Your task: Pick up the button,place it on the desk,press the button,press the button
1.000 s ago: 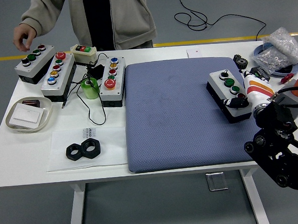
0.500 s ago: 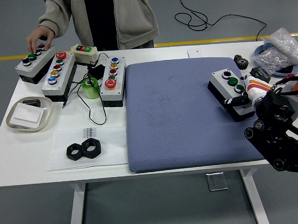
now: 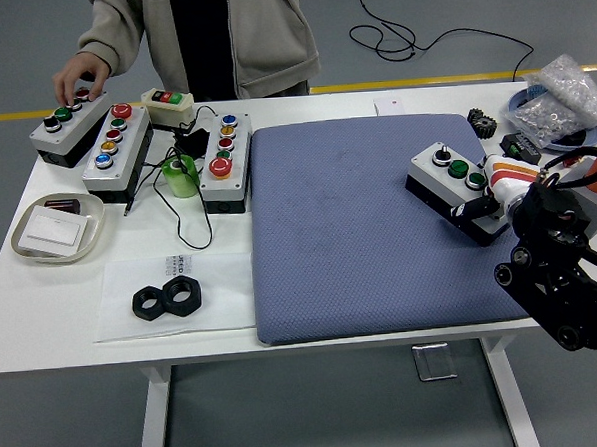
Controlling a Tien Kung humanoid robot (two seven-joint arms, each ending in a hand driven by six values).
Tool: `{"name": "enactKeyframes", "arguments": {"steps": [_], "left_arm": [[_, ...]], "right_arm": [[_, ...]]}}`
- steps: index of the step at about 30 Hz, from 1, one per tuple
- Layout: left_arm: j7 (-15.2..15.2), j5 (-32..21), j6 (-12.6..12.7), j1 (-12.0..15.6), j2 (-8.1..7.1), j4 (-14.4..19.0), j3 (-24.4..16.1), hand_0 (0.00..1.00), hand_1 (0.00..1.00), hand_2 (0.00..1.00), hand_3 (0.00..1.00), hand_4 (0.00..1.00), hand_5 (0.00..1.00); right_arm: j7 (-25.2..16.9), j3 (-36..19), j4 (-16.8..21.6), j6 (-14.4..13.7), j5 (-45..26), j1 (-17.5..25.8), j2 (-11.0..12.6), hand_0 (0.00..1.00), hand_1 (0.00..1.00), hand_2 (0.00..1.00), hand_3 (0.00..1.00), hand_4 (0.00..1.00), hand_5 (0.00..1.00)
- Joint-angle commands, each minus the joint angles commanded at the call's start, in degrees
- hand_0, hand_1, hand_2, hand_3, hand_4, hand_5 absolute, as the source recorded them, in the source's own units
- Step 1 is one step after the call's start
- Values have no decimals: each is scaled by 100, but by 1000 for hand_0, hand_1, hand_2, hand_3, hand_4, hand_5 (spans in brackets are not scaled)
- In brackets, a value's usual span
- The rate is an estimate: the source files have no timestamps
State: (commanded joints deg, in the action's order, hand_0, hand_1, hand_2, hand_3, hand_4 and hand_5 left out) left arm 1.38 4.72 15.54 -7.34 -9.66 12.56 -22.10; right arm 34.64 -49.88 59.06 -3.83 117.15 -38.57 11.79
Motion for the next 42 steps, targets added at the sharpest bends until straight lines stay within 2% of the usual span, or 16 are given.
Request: {"name": "enactKeyframes", "arguments": {"steps": [5, 6, 7, 11, 17, 18, 21, 26, 31, 35, 36, 41, 42], "left_arm": [[10, -37, -3, -4, 2, -4, 19, 732, 819, 839, 808, 586, 998], [13, -47, -4, -4, 3, -5, 25, 731, 820, 839, 808, 586, 998], [13, -50, -4, -4, 3, -5, 27, 731, 820, 839, 808, 586, 998], [20, -87, -4, 2, 9, -8, 43, 731, 820, 839, 808, 586, 998], [28, -121, -4, 6, 14, -11, 61, 730, 819, 838, 808, 586, 998], [30, -132, -4, 5, 15, -11, 64, 730, 820, 839, 808, 586, 998], [35, -151, -4, 4, 17, -13, 74, 730, 820, 839, 808, 586, 998], [38, -170, -7, -1, 18, -13, 88, 730, 820, 838, 808, 586, 998], [44, -201, -6, -5, 21, -13, 102, 729, 820, 838, 808, 586, 998], [49, -224, -6, -7, 25, -13, 114, 729, 820, 838, 808, 586, 998], [49, -227, -6, -7, 26, -13, 115, 730, 820, 839, 808, 586, 998], [51, -234, -8, -8, 26, -13, 122, 730, 820, 839, 808, 586, 998], [51, -236, -8, -7, 26, -12, 123, 729, 820, 838, 808, 586, 998]], "right_arm": [[-347, 338, 422, 27, -48, -22, 265, 493, 461, 506, 725, 930, 316], [-530, 451, 512, 23, -71, -36, 343, 491, 456, 495, 718, 786, 239], [-607, 486, 536, 23, -78, -39, 363, 491, 456, 495, 718, 786, 239], [-1353, 991, 864, -56, -302, -146, 677, 491, 456, 495, 718, 786, 239], [-2614, 1413, 1063, -155, -578, -264, 943, 485, 455, 496, 710, 784, 228], [-2833, 1488, 1129, -167, -660, -279, 1000, 480, 446, 487, 692, 817, 214], [-3253, 1605, 1280, -170, -753, -288, 1092, 480, 446, 487, 692, 817, 214], [-3472, 1750, 1401, -29, -655, -312, 1153, 486, 448, 490, 696, 851, 221], [-3525, 1952, 1341, 40, -478, -337, 1164, 501, 460, 506, 721, 872, 229], [-3447, 1974, 1324, 214, -340, -319, 1149, 501, 460, 506, 721, 872, 229], [-3426, 1963, 1328, 280, -308, -314, 1145, 593, 556, 655, 911, 923, 243], [-3404, 1876, 1358, 462, -311, -292, 1136, 593, 556, 655, 911, 923, 243], [-3403, 1860, 1363, 475, -336, -289, 1136, 697, 689, 884, 998, 998, 293]]}}
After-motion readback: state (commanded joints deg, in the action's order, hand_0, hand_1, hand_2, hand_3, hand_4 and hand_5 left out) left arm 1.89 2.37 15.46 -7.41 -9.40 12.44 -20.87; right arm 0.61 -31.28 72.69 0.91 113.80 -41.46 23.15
